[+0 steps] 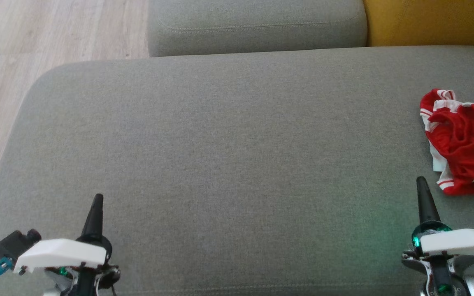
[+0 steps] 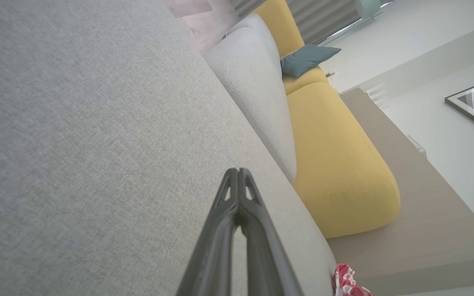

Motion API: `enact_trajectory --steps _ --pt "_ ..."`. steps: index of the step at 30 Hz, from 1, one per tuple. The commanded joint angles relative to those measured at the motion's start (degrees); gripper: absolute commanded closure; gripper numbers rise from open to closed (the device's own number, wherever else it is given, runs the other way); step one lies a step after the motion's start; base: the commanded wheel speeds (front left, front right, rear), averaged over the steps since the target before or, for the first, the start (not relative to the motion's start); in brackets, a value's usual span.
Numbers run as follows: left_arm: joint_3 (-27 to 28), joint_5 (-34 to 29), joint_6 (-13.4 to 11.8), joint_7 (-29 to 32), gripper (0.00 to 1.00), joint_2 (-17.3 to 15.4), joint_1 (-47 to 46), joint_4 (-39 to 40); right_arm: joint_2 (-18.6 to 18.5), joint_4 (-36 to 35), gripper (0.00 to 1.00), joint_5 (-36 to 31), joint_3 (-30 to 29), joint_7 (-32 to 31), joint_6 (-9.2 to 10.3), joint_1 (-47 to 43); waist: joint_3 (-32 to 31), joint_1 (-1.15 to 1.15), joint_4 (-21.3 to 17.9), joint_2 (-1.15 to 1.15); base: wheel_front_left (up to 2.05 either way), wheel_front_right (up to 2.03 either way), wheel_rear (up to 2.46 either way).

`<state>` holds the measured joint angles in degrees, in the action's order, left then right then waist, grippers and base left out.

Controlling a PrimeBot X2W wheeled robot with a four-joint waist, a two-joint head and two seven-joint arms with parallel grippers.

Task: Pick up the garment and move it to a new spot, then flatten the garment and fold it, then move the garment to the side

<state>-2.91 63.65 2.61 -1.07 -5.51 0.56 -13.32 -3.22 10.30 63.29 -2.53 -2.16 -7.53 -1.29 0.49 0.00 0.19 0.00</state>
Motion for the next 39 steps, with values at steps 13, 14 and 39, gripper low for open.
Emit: enact_trajectory --steps 13,14,39 --pt "3.8 9.6 1.9 2.3 1.00 0.3 -4.5 0.9 -1.2 0.0 1.00 10.1 -0.2 -0.9 0.03 4.5 -0.1 0.00 -0.1 0.00 0.00 0.00 0.00" --pt "4.0 10.2 2.0 2.5 1.00 0.3 -4.6 0.8 -1.2 0.1 1.00 10.8 -0.2 -1.0 0.03 4.6 -0.1 0.00 -0.1 0.00 0.00 0.00 0.00" --pt "7.8 25.8 4.4 6.1 1.00 1.7 -6.3 -0.4 -1.2 3.0 1.00 27.1 -1.6 -2.3 0.04 6.8 -0.3 0.00 -0.2 0.00 0.00 0.00 0.00"
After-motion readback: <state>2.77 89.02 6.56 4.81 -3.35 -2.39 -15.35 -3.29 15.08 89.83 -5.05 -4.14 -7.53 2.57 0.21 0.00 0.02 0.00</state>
